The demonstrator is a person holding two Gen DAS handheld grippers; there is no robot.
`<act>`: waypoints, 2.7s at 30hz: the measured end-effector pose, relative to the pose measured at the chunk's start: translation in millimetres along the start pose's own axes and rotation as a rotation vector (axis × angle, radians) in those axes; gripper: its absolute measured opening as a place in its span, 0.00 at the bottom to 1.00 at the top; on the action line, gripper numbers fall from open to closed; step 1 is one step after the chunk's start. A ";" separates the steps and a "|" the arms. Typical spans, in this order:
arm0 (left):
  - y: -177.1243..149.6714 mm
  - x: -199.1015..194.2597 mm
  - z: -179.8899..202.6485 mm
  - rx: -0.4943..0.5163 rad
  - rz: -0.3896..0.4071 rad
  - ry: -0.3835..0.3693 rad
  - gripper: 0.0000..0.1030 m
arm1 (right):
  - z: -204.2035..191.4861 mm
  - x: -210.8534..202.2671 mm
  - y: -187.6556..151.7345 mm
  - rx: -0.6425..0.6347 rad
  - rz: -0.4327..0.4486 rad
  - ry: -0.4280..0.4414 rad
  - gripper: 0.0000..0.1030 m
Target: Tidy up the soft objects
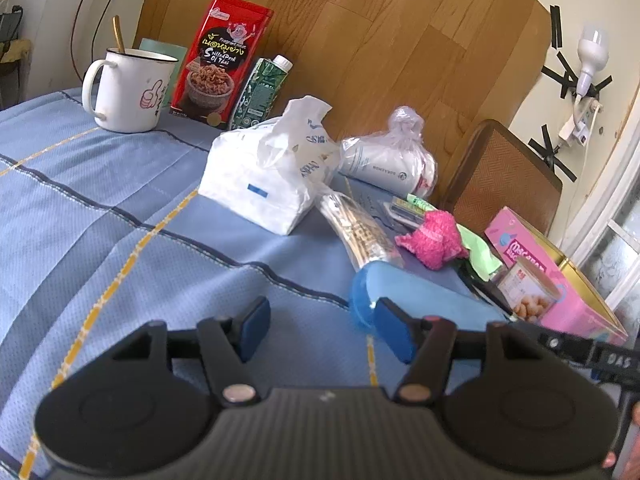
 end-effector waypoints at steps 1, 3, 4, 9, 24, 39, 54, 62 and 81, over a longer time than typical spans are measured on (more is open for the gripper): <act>0.0 0.1 0.1 0.000 0.000 -0.001 0.58 | 1.0 1.6 -1.9 0.003 -0.005 -0.003 0.56; -0.2 0.1 0.7 0.000 -0.001 -0.004 0.59 | 2.2 3.1 -4.8 0.013 -0.008 0.007 0.58; -0.2 0.3 0.9 0.001 -0.001 -0.005 0.60 | 2.2 2.2 -5.4 0.013 -0.006 0.009 0.58; -0.1 0.5 0.9 0.000 -0.002 -0.009 0.61 | 2.1 0.3 -6.0 0.009 0.008 0.023 0.58; -0.6 1.4 1.2 0.008 -0.005 -0.006 0.62 | -13.5 -2.5 -11.5 -0.110 0.041 0.011 0.63; -1.0 1.2 1.5 0.009 -0.006 -0.010 0.64 | -15.4 -2.3 -13.3 -0.124 0.045 -0.005 0.64; 14.1 -7.6 4.6 -0.078 -0.001 -0.119 0.75 | -19.3 -0.5 -11.2 -0.146 0.037 -0.022 0.65; 18.8 22.1 22.0 -0.058 -0.079 -0.163 0.72 | -26.5 2.8 -4.8 -0.216 0.035 -0.012 0.71; 53.9 81.9 159.3 0.201 -0.124 -0.297 0.54 | 17.0 -58.6 14.2 -0.233 0.280 -0.288 0.68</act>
Point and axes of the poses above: each gripper's, at about its wrist camera, not at the fingertips, and x roughly the way its jaws point, z to its right, y to its top, the point moved 6 cm from there along x, roughly the way its jaws point, and after that the axes turned 15 degrees about -y, right-handed, at the moved point
